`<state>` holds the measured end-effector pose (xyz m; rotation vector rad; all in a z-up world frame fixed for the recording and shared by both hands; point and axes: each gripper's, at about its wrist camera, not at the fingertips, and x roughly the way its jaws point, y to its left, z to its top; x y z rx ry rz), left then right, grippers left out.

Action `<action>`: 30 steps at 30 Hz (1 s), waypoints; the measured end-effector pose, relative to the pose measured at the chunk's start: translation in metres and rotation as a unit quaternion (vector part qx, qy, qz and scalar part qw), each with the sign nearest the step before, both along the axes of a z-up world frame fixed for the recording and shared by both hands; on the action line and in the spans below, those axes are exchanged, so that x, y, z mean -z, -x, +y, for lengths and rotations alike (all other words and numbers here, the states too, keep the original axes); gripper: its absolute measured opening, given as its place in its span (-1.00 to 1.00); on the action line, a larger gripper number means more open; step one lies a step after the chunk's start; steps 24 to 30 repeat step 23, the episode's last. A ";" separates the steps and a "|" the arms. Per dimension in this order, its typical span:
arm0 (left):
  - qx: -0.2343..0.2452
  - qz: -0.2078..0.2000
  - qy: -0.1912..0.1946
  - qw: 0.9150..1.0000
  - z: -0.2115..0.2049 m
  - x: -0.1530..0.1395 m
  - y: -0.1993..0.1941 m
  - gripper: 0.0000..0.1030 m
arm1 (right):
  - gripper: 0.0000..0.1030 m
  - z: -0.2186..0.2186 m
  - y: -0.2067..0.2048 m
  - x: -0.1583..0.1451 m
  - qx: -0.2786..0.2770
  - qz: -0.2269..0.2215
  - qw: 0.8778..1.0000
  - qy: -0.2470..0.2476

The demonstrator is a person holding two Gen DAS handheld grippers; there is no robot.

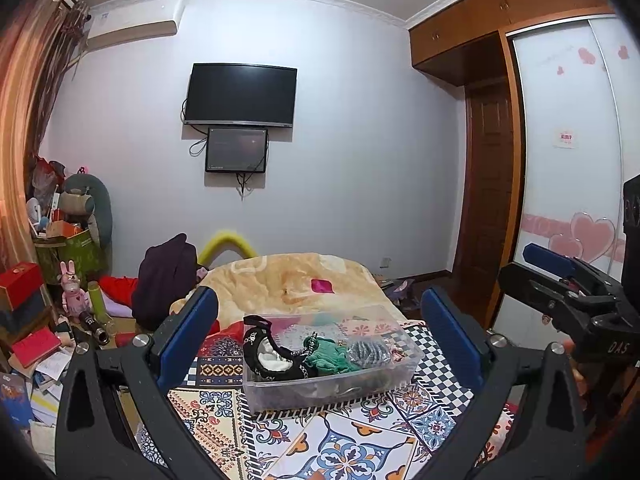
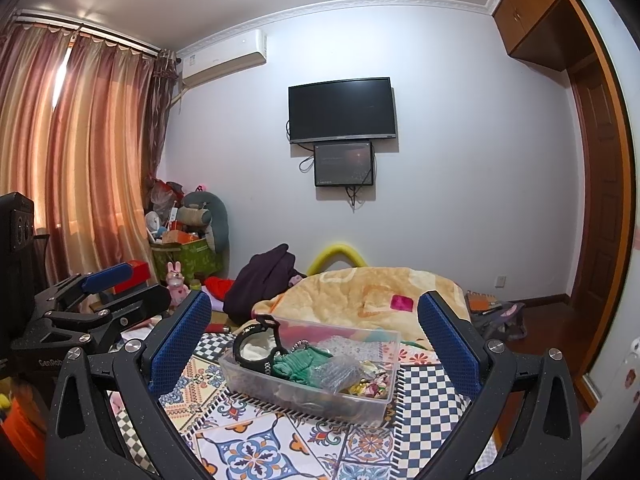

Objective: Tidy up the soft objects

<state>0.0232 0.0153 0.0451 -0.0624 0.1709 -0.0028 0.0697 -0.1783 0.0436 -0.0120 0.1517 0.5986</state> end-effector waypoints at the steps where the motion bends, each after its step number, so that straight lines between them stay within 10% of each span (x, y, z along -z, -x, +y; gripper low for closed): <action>1: 0.000 0.000 0.000 1.000 0.000 0.000 0.000 1.00 | 1.00 0.000 0.000 0.000 0.000 0.000 1.000 0.001; 30: 0.005 0.004 -0.001 1.000 -0.003 -0.001 0.005 1.00 | 1.00 0.002 0.001 0.000 0.004 0.001 1.000 0.011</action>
